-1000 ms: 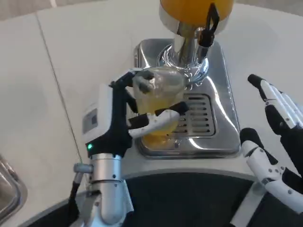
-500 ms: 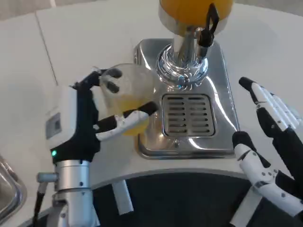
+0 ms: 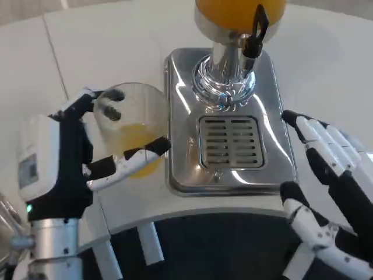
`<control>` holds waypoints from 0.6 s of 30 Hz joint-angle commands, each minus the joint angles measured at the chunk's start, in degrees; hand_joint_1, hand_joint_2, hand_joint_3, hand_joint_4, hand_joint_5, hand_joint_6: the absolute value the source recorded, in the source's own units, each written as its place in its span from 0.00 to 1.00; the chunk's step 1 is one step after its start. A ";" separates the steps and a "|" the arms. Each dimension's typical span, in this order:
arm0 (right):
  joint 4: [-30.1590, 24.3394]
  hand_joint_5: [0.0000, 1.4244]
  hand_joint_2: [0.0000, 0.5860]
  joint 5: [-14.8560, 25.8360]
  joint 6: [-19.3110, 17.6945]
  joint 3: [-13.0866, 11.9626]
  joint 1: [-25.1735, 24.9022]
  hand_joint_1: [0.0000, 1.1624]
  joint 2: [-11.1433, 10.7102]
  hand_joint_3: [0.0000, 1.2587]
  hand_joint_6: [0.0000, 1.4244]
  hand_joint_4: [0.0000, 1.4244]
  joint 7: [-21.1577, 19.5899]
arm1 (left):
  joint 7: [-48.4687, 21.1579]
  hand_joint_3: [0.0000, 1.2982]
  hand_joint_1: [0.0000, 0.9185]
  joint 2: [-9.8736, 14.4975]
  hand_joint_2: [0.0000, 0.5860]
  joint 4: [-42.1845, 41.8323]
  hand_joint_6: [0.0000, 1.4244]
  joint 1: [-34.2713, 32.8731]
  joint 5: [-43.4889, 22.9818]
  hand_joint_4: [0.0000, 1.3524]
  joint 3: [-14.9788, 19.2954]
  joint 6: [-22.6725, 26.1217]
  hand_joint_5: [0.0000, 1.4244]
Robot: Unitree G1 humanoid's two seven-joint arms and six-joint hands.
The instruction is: Grasp the cup under the faucet to collect the drink, then remove the cup.
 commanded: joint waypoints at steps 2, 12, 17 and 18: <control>-0.89 0.00 0.96 -0.23 -6.02 -1.52 2.07 0.06 -2.82 0.00 0.00 0.00 -3.04 | -2.06 0.85 0.84 0.74 0.00 -7.03 1.00 4.52 -1.22 0.76 2.25 -2.97 0.96; 1.12 0.00 0.97 2.15 -14.85 -3.41 6.08 0.07 -7.36 0.00 0.00 0.00 -7.39 | -6.65 0.85 0.84 0.42 0.00 -17.16 1.00 13.82 -3.02 0.76 4.83 -5.34 0.96; 1.93 0.00 0.97 4.27 -19.87 -5.44 8.62 0.07 -9.22 0.00 0.00 0.00 -9.52 | -8.64 0.85 0.85 -0.21 0.00 -21.52 1.00 18.30 -3.93 0.76 5.23 -6.75 0.96; 2.28 0.00 0.97 4.95 -21.25 -6.17 9.46 0.07 -9.72 0.00 0.00 0.00 -10.04 | -9.01 0.85 0.85 -0.33 0.00 -22.34 1.00 19.21 -4.11 0.76 5.32 -7.07 0.96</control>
